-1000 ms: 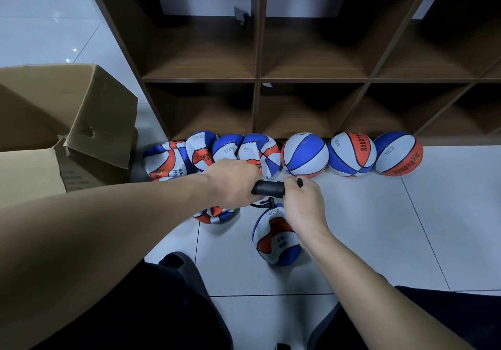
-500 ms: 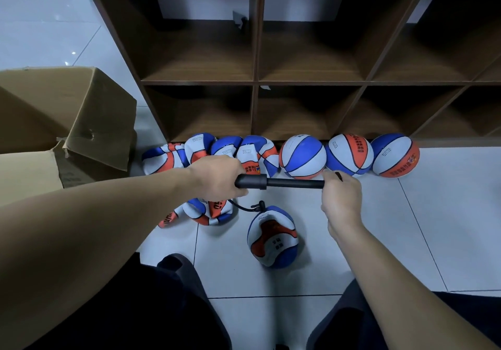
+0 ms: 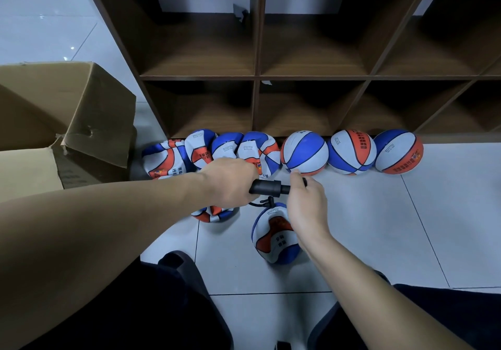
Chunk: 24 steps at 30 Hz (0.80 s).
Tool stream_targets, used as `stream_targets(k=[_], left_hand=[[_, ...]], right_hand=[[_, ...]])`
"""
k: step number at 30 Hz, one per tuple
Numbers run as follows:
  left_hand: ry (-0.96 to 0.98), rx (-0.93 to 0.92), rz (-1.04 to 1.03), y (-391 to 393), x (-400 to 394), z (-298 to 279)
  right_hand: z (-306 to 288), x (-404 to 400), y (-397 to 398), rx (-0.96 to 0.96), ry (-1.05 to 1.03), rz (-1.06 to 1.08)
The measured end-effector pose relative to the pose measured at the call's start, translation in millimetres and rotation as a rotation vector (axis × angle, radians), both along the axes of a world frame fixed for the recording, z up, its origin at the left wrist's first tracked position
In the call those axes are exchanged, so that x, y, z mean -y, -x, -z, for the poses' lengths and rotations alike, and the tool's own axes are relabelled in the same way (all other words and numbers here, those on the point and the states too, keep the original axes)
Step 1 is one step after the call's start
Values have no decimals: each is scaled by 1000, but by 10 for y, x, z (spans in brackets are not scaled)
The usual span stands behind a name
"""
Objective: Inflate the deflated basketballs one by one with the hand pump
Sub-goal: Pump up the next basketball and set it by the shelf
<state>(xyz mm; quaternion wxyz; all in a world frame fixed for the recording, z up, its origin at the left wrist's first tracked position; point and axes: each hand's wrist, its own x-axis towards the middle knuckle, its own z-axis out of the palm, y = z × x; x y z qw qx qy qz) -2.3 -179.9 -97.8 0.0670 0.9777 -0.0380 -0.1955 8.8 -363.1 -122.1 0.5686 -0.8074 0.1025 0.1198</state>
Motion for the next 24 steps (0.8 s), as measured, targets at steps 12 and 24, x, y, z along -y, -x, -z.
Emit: stream_targets(k=[12,24], left_hand=[[42,6,4,-29,-12,13],[16,-19,-49,-13,-189,5]], right_hand=[[32,85,-109,14,57,-79],[26,426,-385,-73,-101,243]])
